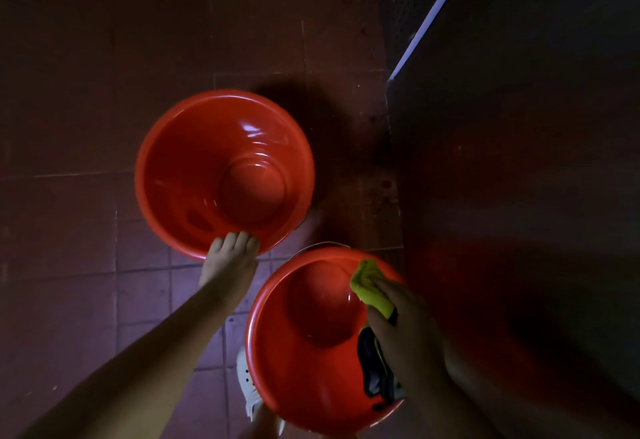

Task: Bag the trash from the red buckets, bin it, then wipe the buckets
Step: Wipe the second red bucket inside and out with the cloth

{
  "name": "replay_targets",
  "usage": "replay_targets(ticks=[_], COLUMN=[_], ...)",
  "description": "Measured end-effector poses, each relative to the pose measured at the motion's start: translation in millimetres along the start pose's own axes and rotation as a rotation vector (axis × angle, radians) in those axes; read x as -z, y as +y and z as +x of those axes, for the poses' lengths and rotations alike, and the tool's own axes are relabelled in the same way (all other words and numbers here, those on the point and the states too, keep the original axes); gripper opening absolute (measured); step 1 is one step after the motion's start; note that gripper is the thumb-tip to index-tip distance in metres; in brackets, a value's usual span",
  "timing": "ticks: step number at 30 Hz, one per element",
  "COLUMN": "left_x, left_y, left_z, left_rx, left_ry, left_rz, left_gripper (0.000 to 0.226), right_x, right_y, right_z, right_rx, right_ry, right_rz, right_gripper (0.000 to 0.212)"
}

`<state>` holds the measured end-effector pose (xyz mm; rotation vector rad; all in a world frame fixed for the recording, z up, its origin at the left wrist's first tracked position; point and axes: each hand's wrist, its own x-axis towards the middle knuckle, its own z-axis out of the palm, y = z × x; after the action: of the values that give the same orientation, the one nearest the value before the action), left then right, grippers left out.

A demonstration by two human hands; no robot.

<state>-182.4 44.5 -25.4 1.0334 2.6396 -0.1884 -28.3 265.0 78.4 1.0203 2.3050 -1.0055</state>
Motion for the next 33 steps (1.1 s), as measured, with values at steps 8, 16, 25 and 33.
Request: replay_targets(ticks=[8, 16, 25, 33], left_x=[-27, 36, 243, 413], left_y=[52, 58, 4, -8], left_z=[-57, -75, -155, -228], left_rx=[0.536, 0.5, 0.428, 0.356], left_ry=[-0.545, -0.394, -0.196, 0.068], left_rz=[-0.855, -0.742, -0.733, -0.702], left_gripper=[0.027, 0.018, 0.03, 0.024], right_x=[3, 17, 93, 174], right_y=[4, 0, -83, -139], right_z=[-18, -69, -200, -302], right_rx=[0.004, 0.039, 0.168, 0.396], right_ry=[-0.019, -0.011, 0.013, 0.139], right_rz=[-0.023, -0.067, -0.3, -0.324], right_gripper=[0.043, 0.046, 0.048, 0.05])
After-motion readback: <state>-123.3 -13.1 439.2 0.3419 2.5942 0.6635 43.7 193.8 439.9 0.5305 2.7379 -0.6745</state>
